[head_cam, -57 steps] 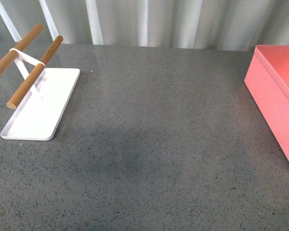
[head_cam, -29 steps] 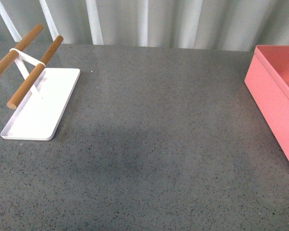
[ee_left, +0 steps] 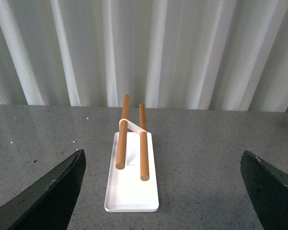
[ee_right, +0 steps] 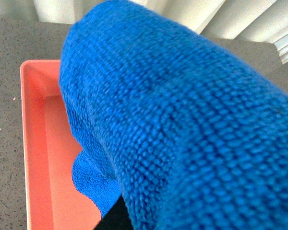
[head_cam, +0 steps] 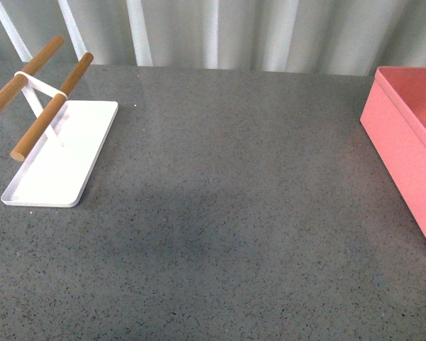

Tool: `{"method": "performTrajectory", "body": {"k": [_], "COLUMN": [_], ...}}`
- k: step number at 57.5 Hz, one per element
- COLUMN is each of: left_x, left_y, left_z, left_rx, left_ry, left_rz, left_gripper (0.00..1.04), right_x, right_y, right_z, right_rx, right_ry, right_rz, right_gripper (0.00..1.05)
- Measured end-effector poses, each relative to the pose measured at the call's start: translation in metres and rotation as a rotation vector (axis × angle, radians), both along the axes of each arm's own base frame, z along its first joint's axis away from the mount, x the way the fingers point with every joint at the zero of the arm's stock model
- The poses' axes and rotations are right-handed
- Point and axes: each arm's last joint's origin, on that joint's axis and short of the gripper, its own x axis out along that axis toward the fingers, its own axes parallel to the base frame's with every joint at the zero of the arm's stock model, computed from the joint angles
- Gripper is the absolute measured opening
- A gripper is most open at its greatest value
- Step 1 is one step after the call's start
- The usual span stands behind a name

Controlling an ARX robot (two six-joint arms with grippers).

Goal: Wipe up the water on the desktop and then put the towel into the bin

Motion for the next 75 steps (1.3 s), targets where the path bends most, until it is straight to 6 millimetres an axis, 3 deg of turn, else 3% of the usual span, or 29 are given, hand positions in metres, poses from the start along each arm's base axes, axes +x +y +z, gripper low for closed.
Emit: {"method": "performTrajectory", "body": {"k": [28,41,46,51,56,75], "left_x": [0.000,0.000,0.000,0.000,0.000,0.000], "left_y": [0.000,0.000,0.000,0.000,0.000,0.000], "left_z": [0.000,0.000,0.000,0.000,0.000,0.000], "left_rx": [0.000,0.000,0.000,0.000,0.000,0.000], "left_ry": [0.000,0.000,0.000,0.000,-0.001,-0.001], "left_rz": [0.000,0.000,0.000,0.000,0.000,0.000], "left_gripper": [0.98,0.98,0.98,0.98,0.98,0.98], "right_x": [0.000,0.000,0.002,-0.012,-0.019,-0.011], "right_y": [0.000,0.000,-0.003,-0.007,-0.012,-0.020], "right_z": [-0.001,-0.001,0.000,-0.019,-0.036,-0.022], "right_rx": [0.000,0.003,0.150,0.271,0.290,0.422], "right_ry": [0.002,0.003,0.126,0.312,0.355,0.301], "right_rz": [-0.002,-0.002,-0.001,-0.073,-0.107,-0.150], "right_gripper": [0.99,0.98,0.98,0.98,0.98,0.98]}}
